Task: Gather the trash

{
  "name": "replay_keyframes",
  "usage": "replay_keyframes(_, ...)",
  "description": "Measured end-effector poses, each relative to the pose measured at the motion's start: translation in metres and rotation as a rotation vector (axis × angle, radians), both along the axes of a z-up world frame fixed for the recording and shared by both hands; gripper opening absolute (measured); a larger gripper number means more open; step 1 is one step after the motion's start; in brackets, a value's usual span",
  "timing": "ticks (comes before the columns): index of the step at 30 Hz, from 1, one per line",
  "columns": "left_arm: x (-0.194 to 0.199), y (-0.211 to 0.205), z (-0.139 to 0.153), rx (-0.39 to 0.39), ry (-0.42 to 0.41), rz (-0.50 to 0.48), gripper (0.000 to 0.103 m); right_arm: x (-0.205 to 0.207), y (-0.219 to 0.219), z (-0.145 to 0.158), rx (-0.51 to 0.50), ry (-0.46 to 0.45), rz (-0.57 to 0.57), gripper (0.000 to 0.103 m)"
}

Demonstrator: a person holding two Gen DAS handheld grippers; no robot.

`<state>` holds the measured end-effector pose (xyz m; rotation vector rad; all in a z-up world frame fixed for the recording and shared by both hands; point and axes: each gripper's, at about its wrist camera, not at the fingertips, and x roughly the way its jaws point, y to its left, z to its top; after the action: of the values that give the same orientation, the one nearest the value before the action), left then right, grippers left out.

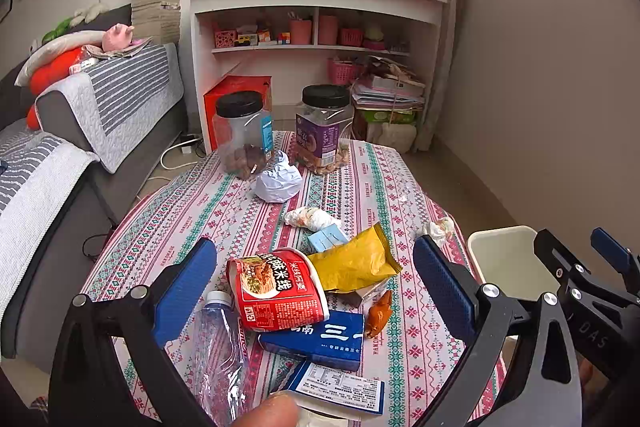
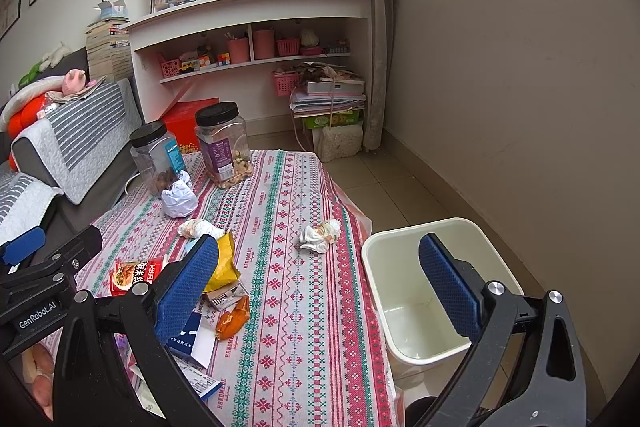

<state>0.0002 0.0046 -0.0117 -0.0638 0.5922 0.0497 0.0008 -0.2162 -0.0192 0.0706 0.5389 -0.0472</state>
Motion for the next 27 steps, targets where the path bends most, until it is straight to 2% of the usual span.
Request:
replay_keyframes(19, 0.003, 0.001, -0.002, 0.004, 0.028, 0.015, 0.096, 0.000, 0.002, -0.009, -0.007, 0.029, 0.006, 0.096)
replay_keyframes(24, 0.007, 0.006, -0.006, -0.006, 0.060, 0.037, 0.096, 0.009, 0.003, -0.017, -0.019, 0.106, 0.018, 0.096)
replay_keyframes(27, 0.018, 0.018, -0.016, 0.003, 0.151, 0.044, 0.096, 0.021, 0.002, -0.029, 0.008, 0.225, 0.063, 0.096)
